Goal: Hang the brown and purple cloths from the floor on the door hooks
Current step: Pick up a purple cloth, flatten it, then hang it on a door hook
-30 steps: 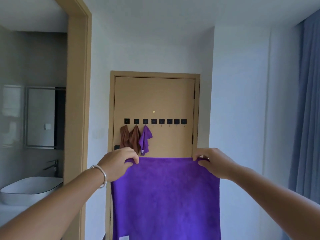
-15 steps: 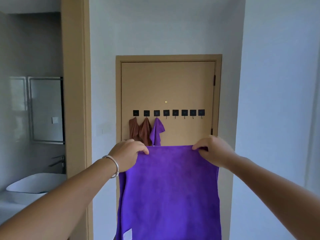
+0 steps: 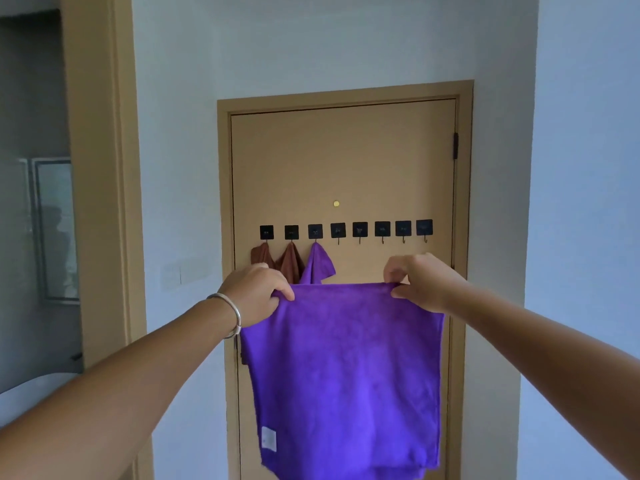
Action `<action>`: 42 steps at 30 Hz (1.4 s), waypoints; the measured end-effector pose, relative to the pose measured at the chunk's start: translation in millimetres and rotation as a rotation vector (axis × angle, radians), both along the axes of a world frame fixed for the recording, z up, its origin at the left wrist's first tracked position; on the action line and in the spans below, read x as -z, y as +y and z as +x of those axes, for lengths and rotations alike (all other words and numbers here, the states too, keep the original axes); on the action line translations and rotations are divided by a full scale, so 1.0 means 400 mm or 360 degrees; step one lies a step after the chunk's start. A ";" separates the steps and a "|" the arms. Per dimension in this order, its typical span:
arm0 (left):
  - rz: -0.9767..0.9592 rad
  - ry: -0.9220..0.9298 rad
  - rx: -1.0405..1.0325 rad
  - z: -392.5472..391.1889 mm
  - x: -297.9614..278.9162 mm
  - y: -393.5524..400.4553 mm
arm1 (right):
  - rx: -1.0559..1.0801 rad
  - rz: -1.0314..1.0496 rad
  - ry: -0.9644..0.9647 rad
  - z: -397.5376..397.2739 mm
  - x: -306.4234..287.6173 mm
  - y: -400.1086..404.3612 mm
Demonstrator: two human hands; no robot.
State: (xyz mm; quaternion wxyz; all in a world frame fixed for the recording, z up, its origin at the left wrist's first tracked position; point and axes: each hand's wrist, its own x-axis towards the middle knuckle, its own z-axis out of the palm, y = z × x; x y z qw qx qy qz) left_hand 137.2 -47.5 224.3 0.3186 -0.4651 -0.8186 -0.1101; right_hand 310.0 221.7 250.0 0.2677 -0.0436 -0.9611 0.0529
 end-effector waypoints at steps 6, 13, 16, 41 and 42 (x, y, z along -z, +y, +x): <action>-0.0002 -0.0222 -0.0074 -0.167 0.006 0.161 | 0.0232 0.0008 0.0049 -0.184 0.021 0.113; 0.0012 -0.0333 -0.0049 -0.396 0.015 0.316 | 0.0372 0.0021 0.0003 -0.422 0.051 0.244; -0.0017 -0.0436 0.0027 -0.515 0.008 0.371 | 0.0410 -0.0035 0.0017 -0.540 0.052 0.296; 0.0536 -0.0430 0.0208 -1.141 -0.003 0.771 | 0.0364 -0.0286 0.0473 -1.225 0.032 0.609; 0.0554 -0.0397 0.0185 -1.154 -0.007 0.790 | 0.0338 -0.0306 0.0488 -1.245 0.032 0.627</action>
